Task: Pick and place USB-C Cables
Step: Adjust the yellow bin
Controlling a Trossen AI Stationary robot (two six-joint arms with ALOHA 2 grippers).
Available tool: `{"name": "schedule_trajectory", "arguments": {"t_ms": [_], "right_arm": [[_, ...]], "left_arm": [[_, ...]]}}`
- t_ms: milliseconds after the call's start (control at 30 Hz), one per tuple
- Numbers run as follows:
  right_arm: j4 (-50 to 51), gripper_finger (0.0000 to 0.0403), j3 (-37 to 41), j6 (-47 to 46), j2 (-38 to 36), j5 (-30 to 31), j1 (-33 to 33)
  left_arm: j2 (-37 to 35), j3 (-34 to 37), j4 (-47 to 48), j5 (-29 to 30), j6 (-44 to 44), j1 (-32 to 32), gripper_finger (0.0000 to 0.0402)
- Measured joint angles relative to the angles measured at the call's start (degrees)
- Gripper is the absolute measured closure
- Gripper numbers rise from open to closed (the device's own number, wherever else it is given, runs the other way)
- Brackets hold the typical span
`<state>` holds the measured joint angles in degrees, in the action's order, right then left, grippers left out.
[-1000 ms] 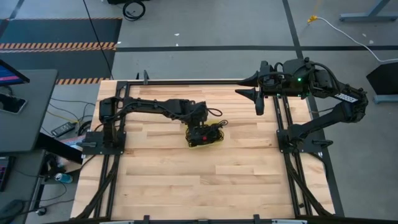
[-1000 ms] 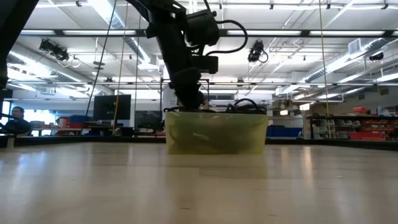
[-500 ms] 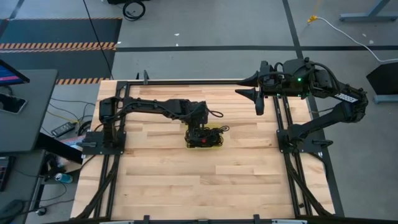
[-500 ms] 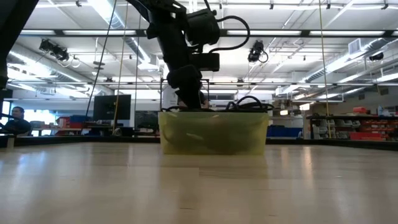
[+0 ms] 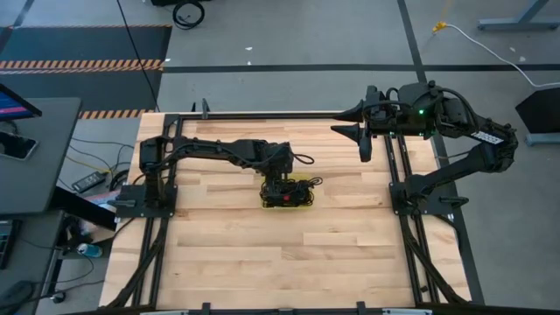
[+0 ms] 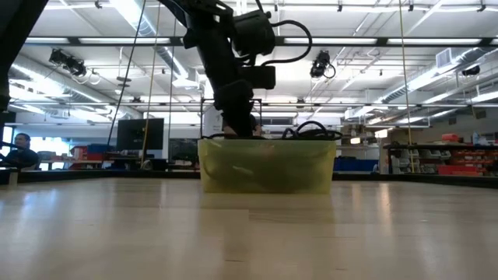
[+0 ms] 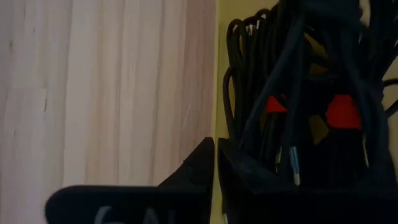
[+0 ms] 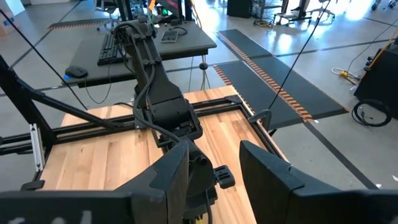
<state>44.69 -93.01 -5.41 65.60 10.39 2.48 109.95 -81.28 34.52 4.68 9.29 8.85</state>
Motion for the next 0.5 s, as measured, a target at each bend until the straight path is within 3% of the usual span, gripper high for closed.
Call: {"name": "schedule_trajectory", "arguments": {"t_ms": [333,500], "right_arm": [[0.0,0.0253,0.0,0.0,0.0,0.0,0.0],[0.0,0.0253,0.0,0.6,0.0,0.5,0.0]], "left_arm": [[-0.2,-0.5,0.1,0.0,-4.4,-0.1,0.038],[-0.2,-6.3,4.6,0.0,-8.0,-0.8,0.0383]]}}
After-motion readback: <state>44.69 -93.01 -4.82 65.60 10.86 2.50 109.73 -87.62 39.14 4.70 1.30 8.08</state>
